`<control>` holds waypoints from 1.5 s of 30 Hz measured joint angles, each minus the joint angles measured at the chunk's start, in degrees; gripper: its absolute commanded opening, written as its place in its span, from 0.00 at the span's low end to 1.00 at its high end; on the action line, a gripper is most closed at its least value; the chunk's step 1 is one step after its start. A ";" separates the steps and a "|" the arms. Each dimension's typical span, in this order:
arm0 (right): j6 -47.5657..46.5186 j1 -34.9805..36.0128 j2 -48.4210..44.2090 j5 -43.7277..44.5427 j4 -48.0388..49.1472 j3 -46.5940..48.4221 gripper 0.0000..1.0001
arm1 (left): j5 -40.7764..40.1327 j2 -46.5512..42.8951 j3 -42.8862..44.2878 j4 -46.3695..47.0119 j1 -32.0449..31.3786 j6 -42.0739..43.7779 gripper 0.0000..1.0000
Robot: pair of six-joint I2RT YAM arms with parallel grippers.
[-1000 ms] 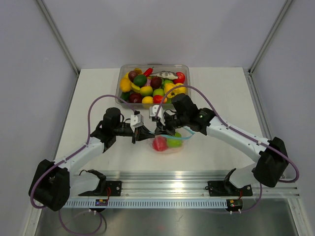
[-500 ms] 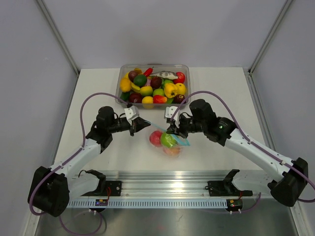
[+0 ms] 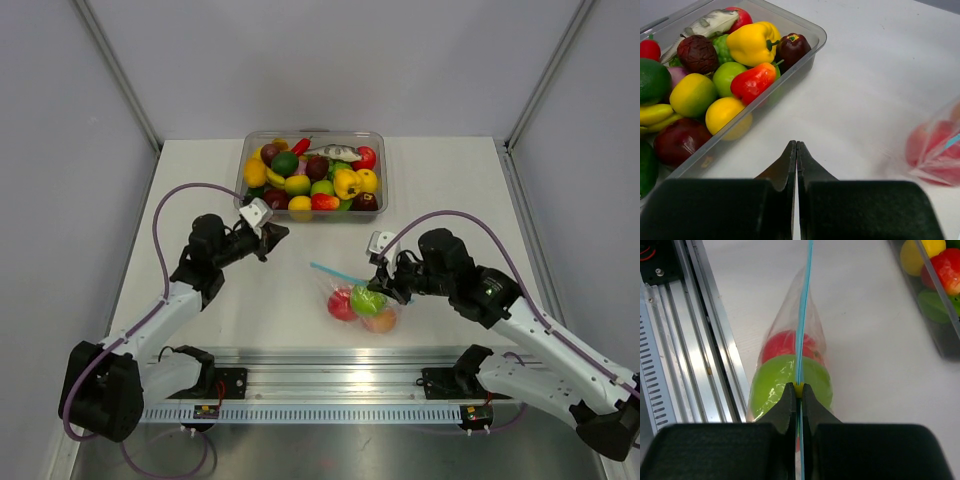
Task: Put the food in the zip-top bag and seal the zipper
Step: Zip the zipper food storage bag at the center of the board.
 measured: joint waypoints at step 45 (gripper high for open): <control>2.16 -0.09 6.36 -3.21 -0.81 1.40 0.00 | 15.72 10.51 15.08 -29.29 -20.68 22.99 0.00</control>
